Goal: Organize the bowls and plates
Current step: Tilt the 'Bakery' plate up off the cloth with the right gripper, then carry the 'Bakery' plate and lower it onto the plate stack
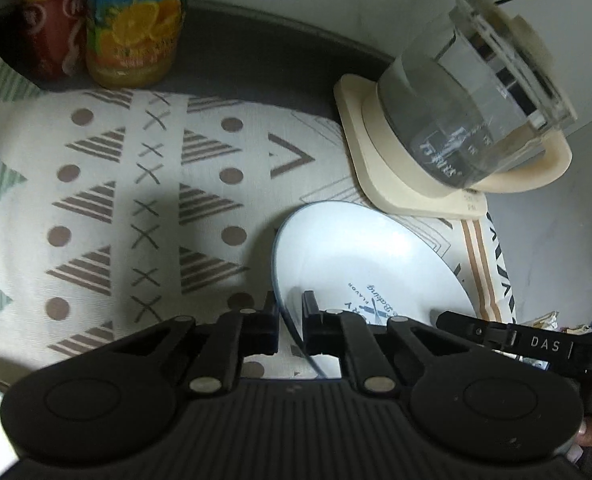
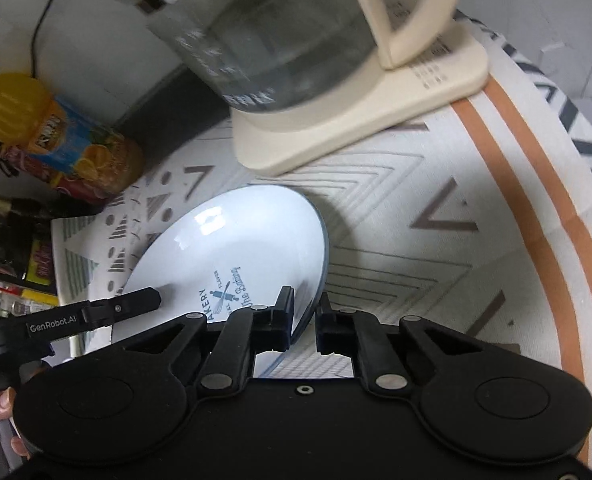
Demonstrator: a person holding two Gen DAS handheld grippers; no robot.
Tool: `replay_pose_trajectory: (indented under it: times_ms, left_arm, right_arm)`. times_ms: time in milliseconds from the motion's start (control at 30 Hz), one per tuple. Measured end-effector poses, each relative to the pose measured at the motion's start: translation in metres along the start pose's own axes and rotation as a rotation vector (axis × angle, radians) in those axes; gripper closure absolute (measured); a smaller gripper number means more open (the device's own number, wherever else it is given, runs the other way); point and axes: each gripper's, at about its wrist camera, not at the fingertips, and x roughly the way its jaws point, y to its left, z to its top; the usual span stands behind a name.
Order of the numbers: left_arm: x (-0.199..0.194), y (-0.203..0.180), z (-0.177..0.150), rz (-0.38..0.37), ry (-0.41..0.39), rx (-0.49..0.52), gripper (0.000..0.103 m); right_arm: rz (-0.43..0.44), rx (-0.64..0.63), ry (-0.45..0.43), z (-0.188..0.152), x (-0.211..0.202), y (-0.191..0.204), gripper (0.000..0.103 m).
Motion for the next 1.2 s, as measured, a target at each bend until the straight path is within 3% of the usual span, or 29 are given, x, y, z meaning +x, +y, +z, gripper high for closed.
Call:
replay_pose_trajectory:
  times_ms: [400, 667, 967, 1200]
  left_arm:
    - [-0.052, -0.004, 0.007, 0.021, -0.097, -0.012, 0.095]
    - [-0.096, 0.000, -0.005, 0.024, -0.166, -0.024, 0.094]
    - [-0.153, 0.007, -0.030, 0.040, -0.221, -0.004, 0.094]
    - [-0.184, 0.034, -0.061, 0.040, -0.241, -0.012, 0.094]
  right_arm:
    - [0.059, -0.079, -0.076, 0.009, -0.032, 0.034, 0.092]
    - [0.081, -0.140, -0.120, 0.004, -0.058, 0.066, 0.092]
    - [0.120, -0.153, -0.189, -0.031, -0.090, 0.100, 0.092]
    - [0.122, -0.174, -0.216, -0.071, -0.104, 0.128, 0.092]
